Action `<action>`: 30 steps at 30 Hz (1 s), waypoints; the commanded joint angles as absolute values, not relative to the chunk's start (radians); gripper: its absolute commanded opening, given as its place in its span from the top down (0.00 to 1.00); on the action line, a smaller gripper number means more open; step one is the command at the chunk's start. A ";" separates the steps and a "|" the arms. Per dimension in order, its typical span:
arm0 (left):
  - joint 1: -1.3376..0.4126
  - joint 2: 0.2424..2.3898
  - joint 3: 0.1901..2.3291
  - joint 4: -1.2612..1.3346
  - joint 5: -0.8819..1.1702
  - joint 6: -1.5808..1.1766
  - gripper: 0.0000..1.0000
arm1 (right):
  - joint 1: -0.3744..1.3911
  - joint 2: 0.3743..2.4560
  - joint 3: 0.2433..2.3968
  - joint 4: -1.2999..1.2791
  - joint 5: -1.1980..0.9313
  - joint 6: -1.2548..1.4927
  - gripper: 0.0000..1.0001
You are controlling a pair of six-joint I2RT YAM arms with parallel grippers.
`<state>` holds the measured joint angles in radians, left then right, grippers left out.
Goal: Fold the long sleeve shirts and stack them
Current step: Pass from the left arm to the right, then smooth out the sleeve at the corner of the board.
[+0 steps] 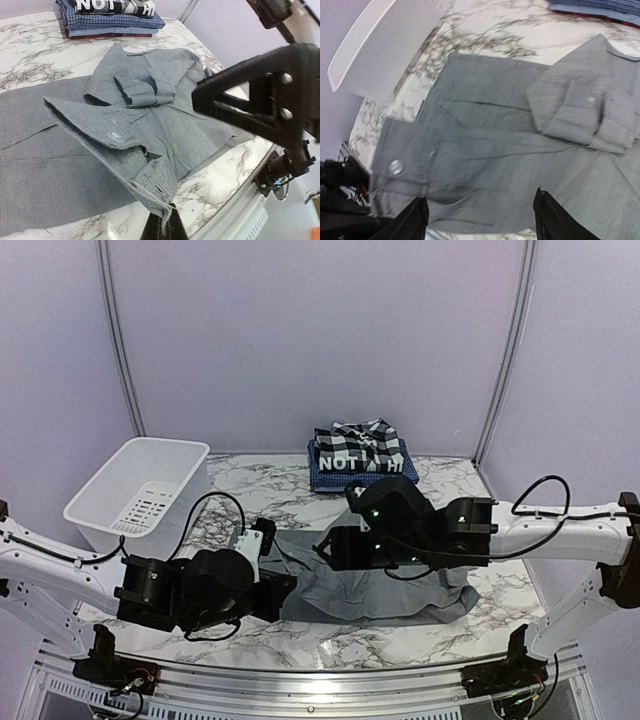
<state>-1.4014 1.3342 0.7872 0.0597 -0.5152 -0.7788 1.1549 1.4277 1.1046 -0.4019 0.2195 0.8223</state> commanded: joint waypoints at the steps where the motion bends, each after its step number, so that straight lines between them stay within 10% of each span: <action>1: -1.424 1.254 0.763 -0.040 -0.412 -0.855 1.00 | 1.042 1.356 1.030 -0.487 0.304 0.742 0.29; 18: -1.592 1.299 0.775 -0.199 -0.259 -1.127 1.00 | 0.839 1.656 1.035 -0.350 0.321 0.418 0.28; 26: -1.635 1.280 0.783 -0.272 -0.221 -1.147 1.00 | 0.830 1.748 1.088 -0.331 0.310 0.425 0.52; 30: -1.638 1.283 0.792 -0.341 -0.196 -1.158 1.00 | 0.817 1.763 1.108 -0.338 0.312 0.422 0.81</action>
